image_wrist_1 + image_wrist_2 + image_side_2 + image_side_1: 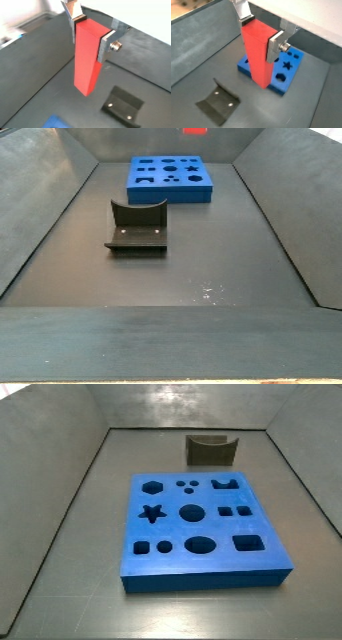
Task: Pick up the rectangle object. Move up. Move to above the board. Insert the rectangle object.
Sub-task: Move to above the board, then insert the rectangle object.
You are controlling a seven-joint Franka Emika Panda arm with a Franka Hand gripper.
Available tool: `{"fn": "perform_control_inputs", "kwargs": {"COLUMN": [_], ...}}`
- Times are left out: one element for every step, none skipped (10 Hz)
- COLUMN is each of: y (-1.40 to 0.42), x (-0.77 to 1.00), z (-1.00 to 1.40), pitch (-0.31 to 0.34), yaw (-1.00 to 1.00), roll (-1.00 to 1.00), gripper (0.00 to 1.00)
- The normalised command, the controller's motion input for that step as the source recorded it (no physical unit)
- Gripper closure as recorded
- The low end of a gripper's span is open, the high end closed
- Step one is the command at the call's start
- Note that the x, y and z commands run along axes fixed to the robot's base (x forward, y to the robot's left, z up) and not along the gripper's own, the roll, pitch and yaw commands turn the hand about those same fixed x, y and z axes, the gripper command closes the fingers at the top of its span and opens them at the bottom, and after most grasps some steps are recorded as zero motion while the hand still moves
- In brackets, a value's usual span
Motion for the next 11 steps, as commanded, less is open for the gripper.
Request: {"fn": "perform_control_inputs", "kwargs": {"y": [-1.00, -1.00, -1.00, -1.00, -1.00, -1.00, -1.00, -0.64, -0.45, -0.21, -0.02], "x": [-0.04, -0.03, -0.02, -0.01, 0.01, 0.03, 0.05, 0.06, 0.06, 0.05, 0.00], "z": [-0.09, -0.09, -0.09, -0.08, -0.08, -0.08, -0.08, -0.04, -0.03, 0.00, 0.00], "pitch": [0.157, 0.122, 0.104, 0.090, 0.078, 0.070, 0.067, 0.059, 0.056, 0.053, 0.000], "yaw": [0.44, 0.21, 0.11, 0.05, 0.03, 0.02, 0.01, 0.01, 0.01, 0.01, 0.00], "roll": [0.06, 0.04, 0.03, 0.02, 0.02, 0.02, 0.01, 0.01, 0.01, 0.01, 0.00], "gripper": [1.00, 1.00, 1.00, 1.00, 1.00, 1.00, 1.00, 1.00, 1.00, 1.00, 1.00]}}
